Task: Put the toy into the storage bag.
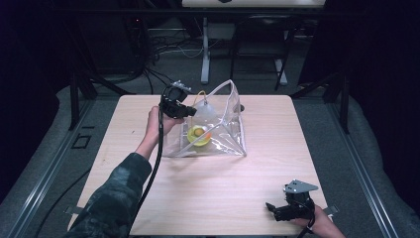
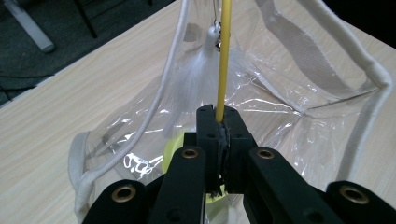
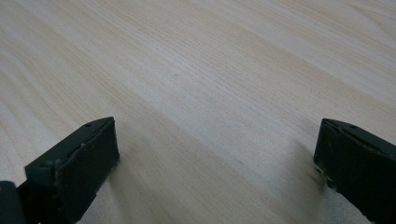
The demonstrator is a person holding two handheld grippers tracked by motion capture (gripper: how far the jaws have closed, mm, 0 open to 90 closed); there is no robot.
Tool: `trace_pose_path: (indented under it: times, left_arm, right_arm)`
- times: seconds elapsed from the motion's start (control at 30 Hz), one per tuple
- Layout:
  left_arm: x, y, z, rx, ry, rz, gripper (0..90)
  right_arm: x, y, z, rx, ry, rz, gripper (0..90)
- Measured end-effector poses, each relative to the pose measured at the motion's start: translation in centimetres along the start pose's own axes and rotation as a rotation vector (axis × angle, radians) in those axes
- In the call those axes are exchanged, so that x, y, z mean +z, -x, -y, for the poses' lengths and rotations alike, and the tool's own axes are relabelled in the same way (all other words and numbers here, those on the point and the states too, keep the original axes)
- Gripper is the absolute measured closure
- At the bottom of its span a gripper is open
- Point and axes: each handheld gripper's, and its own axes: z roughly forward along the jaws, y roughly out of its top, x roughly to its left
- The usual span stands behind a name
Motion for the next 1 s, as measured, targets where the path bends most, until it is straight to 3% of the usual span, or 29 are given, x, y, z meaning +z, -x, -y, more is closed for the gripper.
trace_pose_path:
  times: [0.3,0.47,0.57,0.6,0.67,0.73,0.87,1.0]
  left_arm:
    - [0.7,-0.1,0.2,-0.014,-0.023,-0.004,87.6]
    - [0.3,-0.2,0.3,-0.03,-0.01,-0.008,86.1]
    - [-0.5,-0.3,0.3,-0.038,0.029,0.003,77.6]
    - [-0.8,-0.3,0.3,-0.04,0.04,-0.001,69.9]
    - [-1.4,-0.3,0.3,-0.04,0.06,-0.007,66.2]
    - [-1.9,-0.5,0.4,-0.042,0.08,-0.008,53.3]
    - [-2.9,-0.9,0.6,-0.036,0.085,-0.027,43.1]
    - [-3.7,-1.8,1.0,-0.058,0.092,-0.057,25.7]
  right_arm:
    - [0.0,0.0,0.0,0.0,-0.002,0.0,0.0]
    - [0.0,0.0,0.0,-0.001,0.0,0.0,0.0]
    - [0.0,0.0,0.0,0.001,-0.001,-0.001,0.0]
    - [0.0,0.0,0.0,0.001,-0.001,-0.001,0.0]
    - [0.0,0.0,0.0,0.003,0.002,-0.005,0.0]
    - [0.0,0.0,0.0,0.003,0.001,-0.006,0.0]
    - [0.0,0.0,0.0,0.003,0.001,-0.005,0.0]
    - [0.0,0.0,0.0,0.003,0.001,-0.005,0.0]
